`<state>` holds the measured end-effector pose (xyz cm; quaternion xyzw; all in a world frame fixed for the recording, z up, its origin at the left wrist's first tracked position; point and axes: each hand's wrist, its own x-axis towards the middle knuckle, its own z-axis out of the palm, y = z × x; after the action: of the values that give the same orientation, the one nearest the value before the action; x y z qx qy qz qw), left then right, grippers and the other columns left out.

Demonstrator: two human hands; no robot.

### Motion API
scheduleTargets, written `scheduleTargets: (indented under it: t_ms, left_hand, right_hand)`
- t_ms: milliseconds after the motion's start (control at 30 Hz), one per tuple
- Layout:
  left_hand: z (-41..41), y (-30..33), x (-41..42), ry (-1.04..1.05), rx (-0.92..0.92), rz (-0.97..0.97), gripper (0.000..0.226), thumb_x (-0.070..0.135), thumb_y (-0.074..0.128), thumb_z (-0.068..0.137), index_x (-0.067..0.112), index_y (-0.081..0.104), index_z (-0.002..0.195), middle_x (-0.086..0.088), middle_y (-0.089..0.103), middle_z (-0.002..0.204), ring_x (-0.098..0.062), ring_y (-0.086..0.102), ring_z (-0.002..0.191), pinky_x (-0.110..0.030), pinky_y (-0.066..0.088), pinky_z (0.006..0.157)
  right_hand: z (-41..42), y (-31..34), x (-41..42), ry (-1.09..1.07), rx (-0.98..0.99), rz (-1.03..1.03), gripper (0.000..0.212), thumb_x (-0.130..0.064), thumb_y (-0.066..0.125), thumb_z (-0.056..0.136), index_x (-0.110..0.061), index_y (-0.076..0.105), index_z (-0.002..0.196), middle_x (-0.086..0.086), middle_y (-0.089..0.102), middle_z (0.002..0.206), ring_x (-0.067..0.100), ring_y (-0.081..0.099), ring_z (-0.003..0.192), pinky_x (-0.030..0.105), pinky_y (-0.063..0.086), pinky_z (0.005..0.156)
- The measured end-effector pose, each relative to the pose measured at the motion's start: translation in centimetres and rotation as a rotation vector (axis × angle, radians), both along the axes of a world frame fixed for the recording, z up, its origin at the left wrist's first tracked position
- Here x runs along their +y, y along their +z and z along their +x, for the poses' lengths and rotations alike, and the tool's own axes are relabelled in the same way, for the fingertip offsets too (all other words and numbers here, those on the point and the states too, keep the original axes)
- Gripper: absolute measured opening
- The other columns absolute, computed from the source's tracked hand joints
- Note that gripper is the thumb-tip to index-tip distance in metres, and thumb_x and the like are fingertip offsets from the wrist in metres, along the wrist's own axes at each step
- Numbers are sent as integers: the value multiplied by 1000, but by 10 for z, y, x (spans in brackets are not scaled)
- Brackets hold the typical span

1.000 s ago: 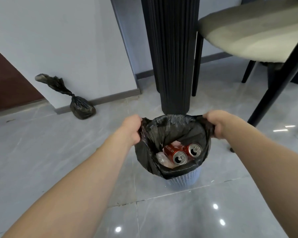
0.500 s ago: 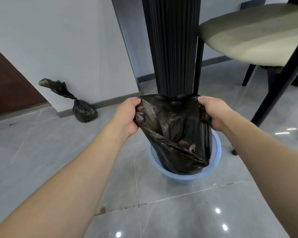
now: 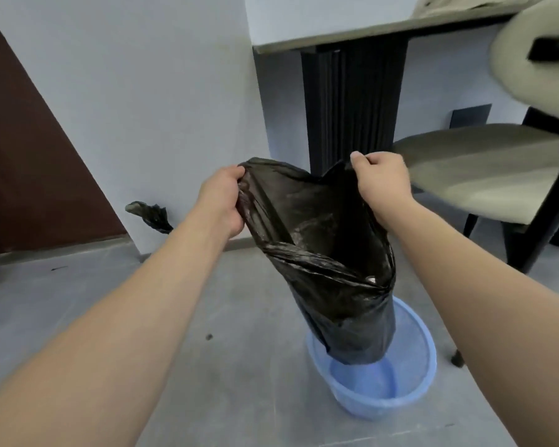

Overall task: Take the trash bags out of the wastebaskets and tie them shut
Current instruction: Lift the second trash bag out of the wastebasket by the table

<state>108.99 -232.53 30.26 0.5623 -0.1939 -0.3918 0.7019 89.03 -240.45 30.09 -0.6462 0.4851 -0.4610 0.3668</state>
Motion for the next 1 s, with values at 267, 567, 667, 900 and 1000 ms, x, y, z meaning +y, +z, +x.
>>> scheduleTargets:
  t_ms: [267,567,667,900,1000]
  left_hand:
    - [94,80,88,153,-293,33,19,12,52,94,13,61,77,-8,64,72,-24,61,63,-33,50,68]
    - [177,-38,175,119,-489,412,26,3,54,92,13,61,68,-5,58,60,-13,53,44,-16,40,43]
    - [200,-94,189,102,-574,466,29,5,45,98,7,62,75,-7,59,67,-16,53,55,-19,40,48]
    - [289,-131,230,177,-895,597,38,10,40,102,16,42,64,-1,42,59,-20,42,57,-29,27,50]
    - [299,-138,234,-8,-886,580,35,12,43,102,19,48,67,0,45,59,-15,41,55,-28,28,52]
  right_hand:
    - [99,63,47,326,-129,135,38,-30,54,96,7,64,99,13,62,85,27,65,86,41,55,85]
    - [200,-50,92,492,135,315,22,-14,47,95,-14,50,73,4,49,69,16,46,59,27,37,53]
    - [229,-105,115,478,111,390,14,-18,47,96,-13,56,86,12,51,79,20,47,66,27,30,54]
    - [279,-163,140,471,31,479,21,-18,46,97,-9,52,78,10,48,78,22,43,73,32,34,69]
    - [300,-167,145,364,-222,720,21,-19,46,94,-11,54,77,9,55,75,22,52,70,35,41,70]
